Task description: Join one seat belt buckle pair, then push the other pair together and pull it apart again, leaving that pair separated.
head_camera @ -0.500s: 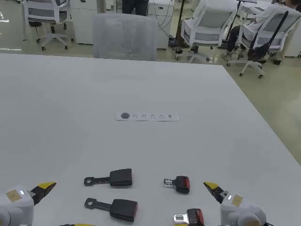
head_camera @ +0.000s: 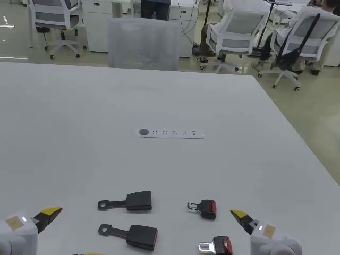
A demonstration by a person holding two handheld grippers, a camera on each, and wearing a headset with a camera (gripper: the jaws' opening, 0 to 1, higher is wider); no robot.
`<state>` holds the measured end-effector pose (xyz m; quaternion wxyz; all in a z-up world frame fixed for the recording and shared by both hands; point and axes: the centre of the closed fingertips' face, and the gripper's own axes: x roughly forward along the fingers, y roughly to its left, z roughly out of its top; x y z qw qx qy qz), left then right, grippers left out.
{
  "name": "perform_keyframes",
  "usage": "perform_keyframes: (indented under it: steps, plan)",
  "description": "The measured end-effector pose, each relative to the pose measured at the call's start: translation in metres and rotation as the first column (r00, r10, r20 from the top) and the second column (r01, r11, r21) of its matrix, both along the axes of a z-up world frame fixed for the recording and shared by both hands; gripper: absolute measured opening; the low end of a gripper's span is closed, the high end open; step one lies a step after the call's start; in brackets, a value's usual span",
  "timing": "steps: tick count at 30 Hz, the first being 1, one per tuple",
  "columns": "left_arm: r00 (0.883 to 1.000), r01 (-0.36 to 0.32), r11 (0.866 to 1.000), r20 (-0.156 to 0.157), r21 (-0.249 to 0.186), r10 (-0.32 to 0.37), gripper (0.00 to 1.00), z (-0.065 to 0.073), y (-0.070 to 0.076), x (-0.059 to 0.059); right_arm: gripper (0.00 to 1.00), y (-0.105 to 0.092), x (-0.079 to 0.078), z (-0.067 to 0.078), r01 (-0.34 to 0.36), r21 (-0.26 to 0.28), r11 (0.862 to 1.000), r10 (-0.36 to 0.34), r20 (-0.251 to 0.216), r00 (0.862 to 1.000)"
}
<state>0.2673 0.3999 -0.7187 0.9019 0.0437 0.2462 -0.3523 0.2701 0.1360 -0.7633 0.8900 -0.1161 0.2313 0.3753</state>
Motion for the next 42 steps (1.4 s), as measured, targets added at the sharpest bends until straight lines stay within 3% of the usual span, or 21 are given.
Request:
perform_keyframes:
  steps: [42]
  plan:
    - [1.000,0.019,1.000,-0.007,-0.005,-0.019,1.00,-0.0093,-0.0019,0.0008,0.97,-0.0015,-0.0069,-0.0030,0.005,0.000,1.000,-0.005,-0.010,1.000]
